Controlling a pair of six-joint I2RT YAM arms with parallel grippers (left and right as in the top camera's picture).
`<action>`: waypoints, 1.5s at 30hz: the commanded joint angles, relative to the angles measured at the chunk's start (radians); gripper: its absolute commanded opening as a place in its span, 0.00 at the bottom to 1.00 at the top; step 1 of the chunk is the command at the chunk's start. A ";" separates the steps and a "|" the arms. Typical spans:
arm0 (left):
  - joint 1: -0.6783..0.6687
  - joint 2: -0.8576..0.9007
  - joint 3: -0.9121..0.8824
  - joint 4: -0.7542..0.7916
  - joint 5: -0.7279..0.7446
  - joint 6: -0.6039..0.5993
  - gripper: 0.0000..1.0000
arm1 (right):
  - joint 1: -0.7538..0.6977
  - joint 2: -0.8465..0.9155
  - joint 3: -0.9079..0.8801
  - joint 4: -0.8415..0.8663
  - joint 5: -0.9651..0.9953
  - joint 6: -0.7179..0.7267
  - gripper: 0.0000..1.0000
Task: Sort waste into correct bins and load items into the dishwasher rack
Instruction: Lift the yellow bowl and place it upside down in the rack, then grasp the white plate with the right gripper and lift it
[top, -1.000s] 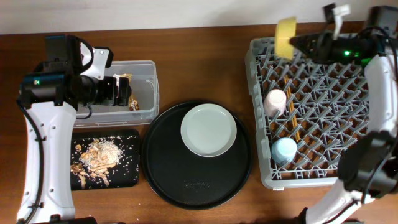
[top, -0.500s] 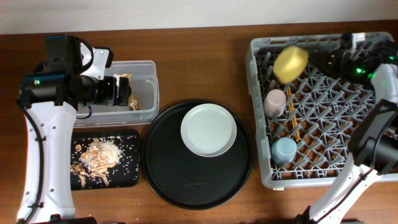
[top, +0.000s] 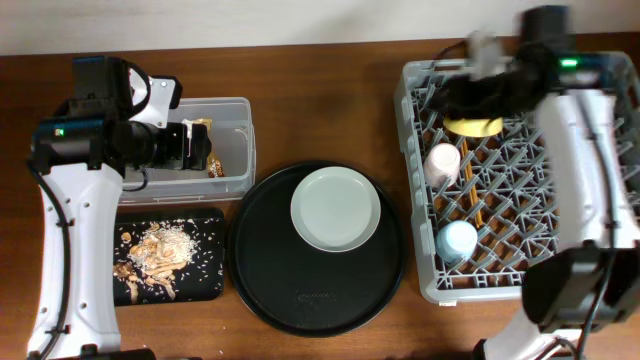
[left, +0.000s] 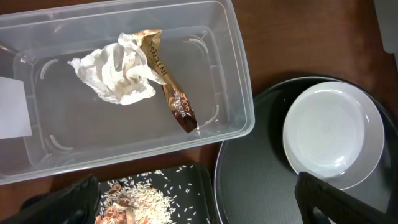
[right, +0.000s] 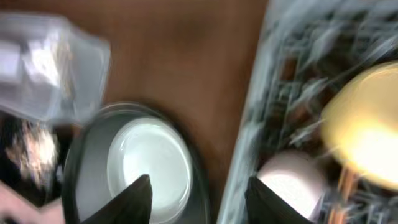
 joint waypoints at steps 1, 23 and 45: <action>0.003 -0.015 0.003 -0.001 -0.003 -0.012 0.99 | 0.243 0.050 -0.032 -0.077 0.158 0.005 0.50; 0.003 -0.015 0.003 -0.001 -0.003 -0.012 1.00 | 0.813 0.083 -0.611 0.549 0.350 0.121 0.15; 0.003 -0.015 0.003 -0.001 -0.003 -0.012 0.99 | 0.369 -0.597 -0.444 0.208 -0.032 0.121 0.04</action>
